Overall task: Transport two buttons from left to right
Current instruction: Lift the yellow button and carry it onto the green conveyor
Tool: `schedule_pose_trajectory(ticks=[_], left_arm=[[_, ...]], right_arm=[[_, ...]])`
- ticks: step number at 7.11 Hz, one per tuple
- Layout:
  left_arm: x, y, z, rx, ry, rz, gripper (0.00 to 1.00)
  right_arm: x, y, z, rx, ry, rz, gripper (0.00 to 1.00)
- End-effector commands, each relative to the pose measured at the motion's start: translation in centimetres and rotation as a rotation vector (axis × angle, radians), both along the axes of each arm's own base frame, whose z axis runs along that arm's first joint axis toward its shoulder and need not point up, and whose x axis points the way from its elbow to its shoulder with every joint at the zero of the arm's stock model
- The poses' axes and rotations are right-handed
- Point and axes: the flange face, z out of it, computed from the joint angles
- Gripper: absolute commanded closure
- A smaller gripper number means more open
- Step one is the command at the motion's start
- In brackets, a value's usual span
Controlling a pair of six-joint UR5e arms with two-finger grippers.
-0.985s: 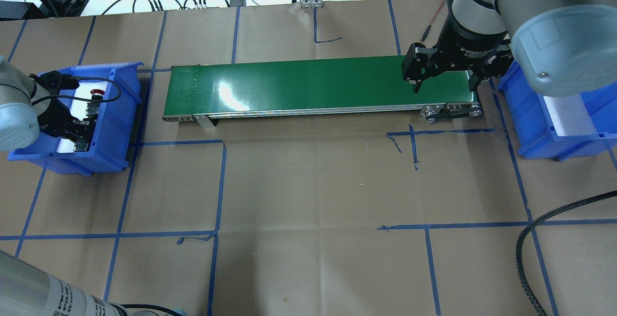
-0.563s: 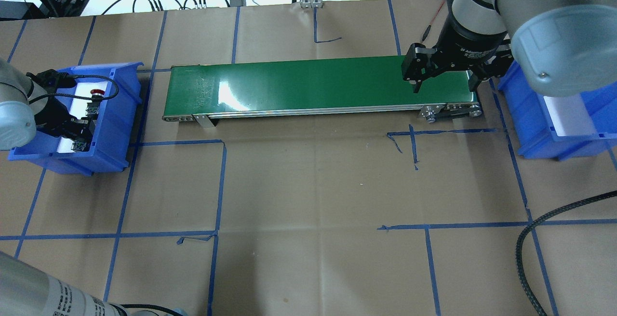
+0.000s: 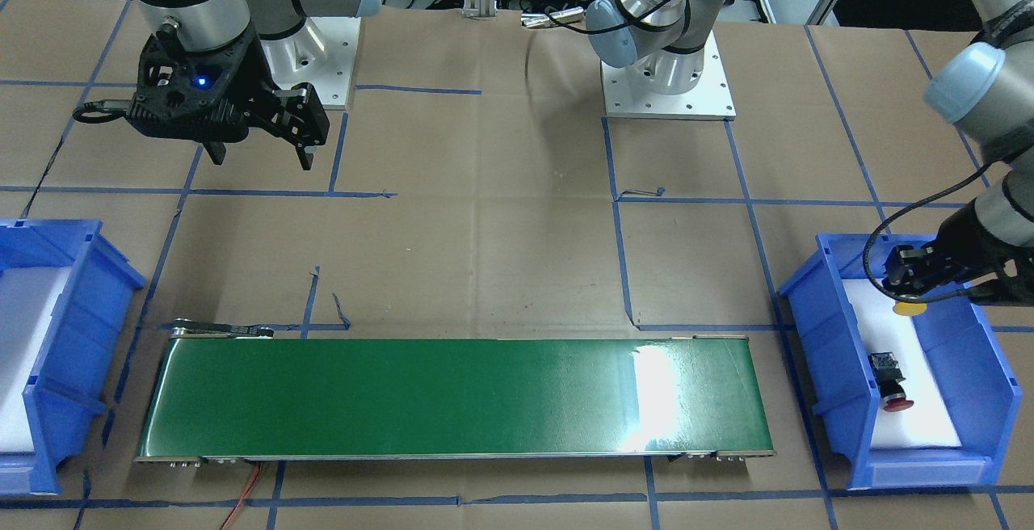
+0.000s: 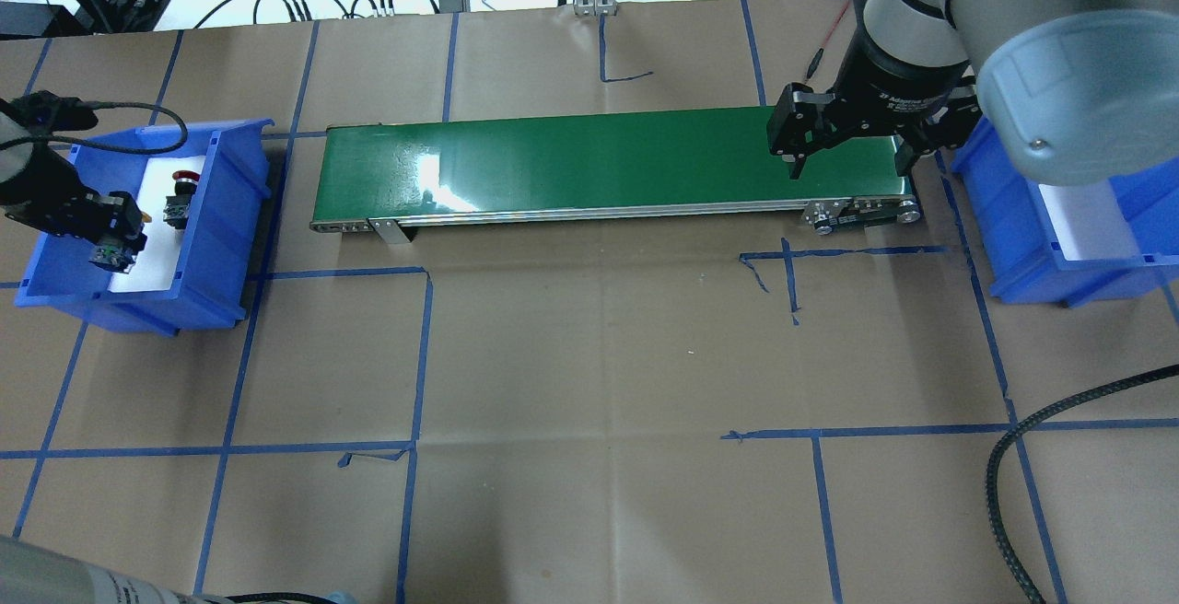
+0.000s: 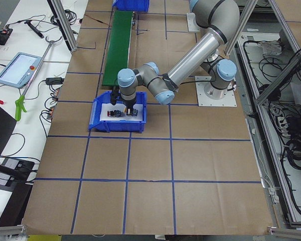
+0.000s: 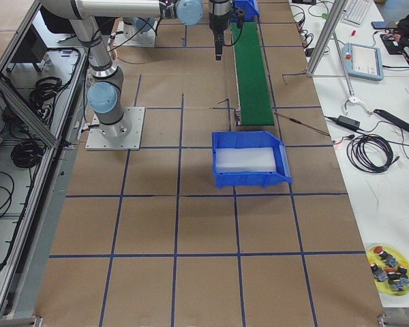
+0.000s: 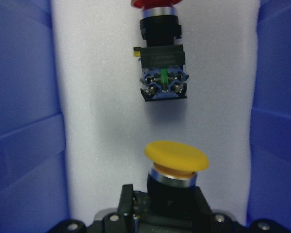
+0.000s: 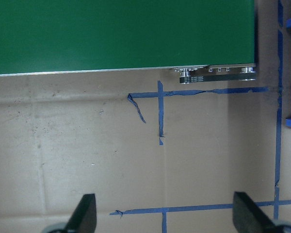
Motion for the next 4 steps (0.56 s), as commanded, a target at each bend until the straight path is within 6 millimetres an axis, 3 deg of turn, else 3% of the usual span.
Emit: schedule_pose_trajectory(ticks=[1,2,3,4], left_arm=[[0.3,-0.5,7.6,0.038,0.02,0.021,1.0],[0.7,-1.5,8.1,0.024,0.019,0.049,1.0],[-0.4,-2.3,8.4,0.013,0.023,0.117,1.0],[-4.6,-4.3,8.6,0.0,0.012,0.122,1.0]], right_arm=[[0.0,0.0,-0.1,0.004,0.0,0.0,0.0],[0.0,0.0,-0.1,0.004,0.0,-0.002,0.0],[0.0,0.0,-0.2,0.004,0.0,-0.002,0.0],[0.0,0.0,-0.3,0.007,0.0,-0.002,0.0]])
